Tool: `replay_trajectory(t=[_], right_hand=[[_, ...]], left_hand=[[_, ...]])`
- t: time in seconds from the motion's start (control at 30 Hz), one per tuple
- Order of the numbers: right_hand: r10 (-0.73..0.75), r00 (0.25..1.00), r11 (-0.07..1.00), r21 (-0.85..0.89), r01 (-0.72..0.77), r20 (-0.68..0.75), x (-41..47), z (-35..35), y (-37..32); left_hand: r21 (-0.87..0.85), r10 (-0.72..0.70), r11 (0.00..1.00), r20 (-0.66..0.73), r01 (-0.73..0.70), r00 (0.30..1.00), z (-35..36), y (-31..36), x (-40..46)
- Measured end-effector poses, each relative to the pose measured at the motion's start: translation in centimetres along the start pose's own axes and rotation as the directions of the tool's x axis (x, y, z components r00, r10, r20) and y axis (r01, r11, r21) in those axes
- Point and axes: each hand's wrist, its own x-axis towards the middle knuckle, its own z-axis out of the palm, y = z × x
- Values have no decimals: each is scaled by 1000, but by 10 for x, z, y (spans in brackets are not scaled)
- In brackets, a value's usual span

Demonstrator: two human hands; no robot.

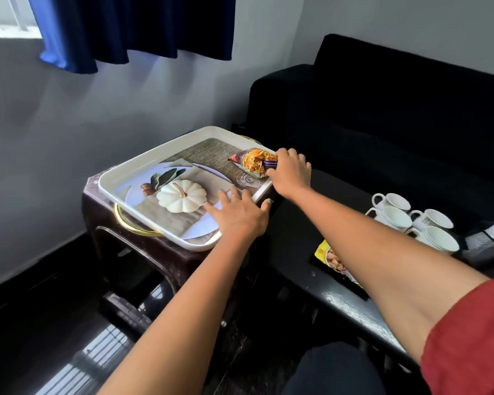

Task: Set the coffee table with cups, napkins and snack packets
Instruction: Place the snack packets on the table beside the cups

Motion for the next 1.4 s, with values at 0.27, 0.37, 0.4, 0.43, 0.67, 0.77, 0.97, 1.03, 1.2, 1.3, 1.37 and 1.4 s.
replay_trajectory(t=[0.27, 0.37, 0.4, 0.43, 0.67, 0.77, 0.97, 1.03, 1.2, 1.3, 1.37, 1.4], right_hand=[[-49, 985, 994, 90, 64, -168, -17, -13, -2], [-77, 970, 984, 140, 111, -229, -24, -28, 1], [-85, 963, 980, 154, 127, -256, -27, -34, 3], [-94, 956, 976, 162, 143, -278, -30, -40, 6], [-157, 902, 943, 209, 257, -401, -74, -91, 39], [-167, 882, 936, 209, 282, -441, -97, -117, 60], [-91, 873, 923, 288, 255, -479, -148, -163, 118], [-41, 881, 910, 346, 228, -471, -165, -174, 136], [89, 910, 871, 474, 126, -404, -201, -185, 172], [200, 926, 837, 547, 10, -322, -215, -183, 190], [304, 920, 780, 619, -92, -247, -225, -178, 196], [349, 912, 750, 648, -134, -216, -231, -174, 198]], left_hand=[[-32, 15, 999, -42, -17, 999, 0, -3, -2], [-193, -34, 981, -121, 10, 992, -5, -1, -9], [-270, -52, 963, -155, 8, 987, -9, 2, -12], [-336, -56, 942, -191, -12, 980, -14, 5, -15], [-380, 256, 838, -362, -392, 896, -52, 41, -42], [-426, 424, 758, -254, -494, 869, -59, 66, -58], [-582, 636, 583, -108, -567, 764, -49, 113, -100], [-538, 698, 555, -114, -634, 707, -42, 127, -111], [-517, 725, 547, -101, -659, 681, -13, 160, -132], [-556, 682, 597, -28, -578, 731, 12, 173, -145], [-607, 637, 623, 27, -493, 771, 25, 176, -152], [-624, 616, 633, 49, -458, 786, 31, 177, -155]])
